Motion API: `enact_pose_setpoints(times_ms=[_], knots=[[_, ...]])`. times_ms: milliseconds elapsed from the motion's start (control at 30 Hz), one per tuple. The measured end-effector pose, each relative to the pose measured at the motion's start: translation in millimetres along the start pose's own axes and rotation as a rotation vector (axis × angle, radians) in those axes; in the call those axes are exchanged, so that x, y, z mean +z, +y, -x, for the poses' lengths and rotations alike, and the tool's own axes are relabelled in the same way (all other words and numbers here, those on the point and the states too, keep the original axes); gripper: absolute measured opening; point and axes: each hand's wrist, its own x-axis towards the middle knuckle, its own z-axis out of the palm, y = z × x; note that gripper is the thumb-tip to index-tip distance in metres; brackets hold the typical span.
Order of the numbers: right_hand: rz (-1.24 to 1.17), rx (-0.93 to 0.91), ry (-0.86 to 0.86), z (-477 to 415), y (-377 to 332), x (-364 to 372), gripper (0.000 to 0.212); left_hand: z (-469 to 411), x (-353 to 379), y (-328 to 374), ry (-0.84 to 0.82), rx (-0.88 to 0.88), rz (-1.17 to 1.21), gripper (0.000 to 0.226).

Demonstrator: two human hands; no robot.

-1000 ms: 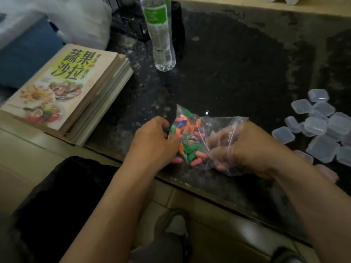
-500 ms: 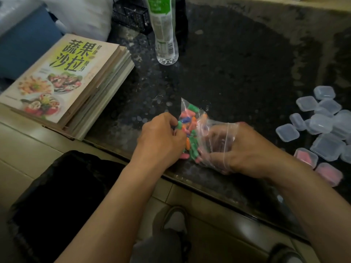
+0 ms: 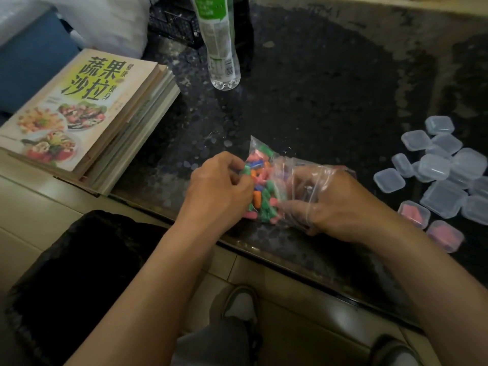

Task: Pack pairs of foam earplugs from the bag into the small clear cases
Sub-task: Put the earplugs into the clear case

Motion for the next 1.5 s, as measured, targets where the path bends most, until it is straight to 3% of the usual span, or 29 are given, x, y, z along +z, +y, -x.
enact_pose_setpoints(times_ms=[233,367,467,600,733,1233,1500], knots=[[0.148,-0.005,-0.016,2.3,-3.0,-0.9,0.019,2.0,2.2,1.7,-0.022,0.014,-0.042,0.009],[0.235,0.049,-0.054,2.6,-8.9,6.8,0.043,4.2,2.9,2.6,-0.039,0.043,-0.1,0.01],[0.325,-0.018,-0.026,3.3,-11.7,11.6,0.04,4.2,3.2,1.4,-0.04,0.05,-0.13,0.01],[0.265,-0.02,-0.016,2.4,-5.6,10.9,0.042,4.2,3.5,1.3,-0.044,0.049,-0.131,0.011],[0.087,-0.089,0.046,4.5,-0.5,4.5,0.015,4.2,2.4,0.6,-0.04,0.057,-0.131,0.011],[-0.256,0.156,0.142,9.8,5.2,-16.1,0.014,0.9,1.8,-4.1,0.07,0.079,-0.27,0.01],[-0.031,0.085,0.115,11.8,13.5,-5.6,0.019,10.2,19.1,4.9,0.005,0.147,-0.248,0.005]])
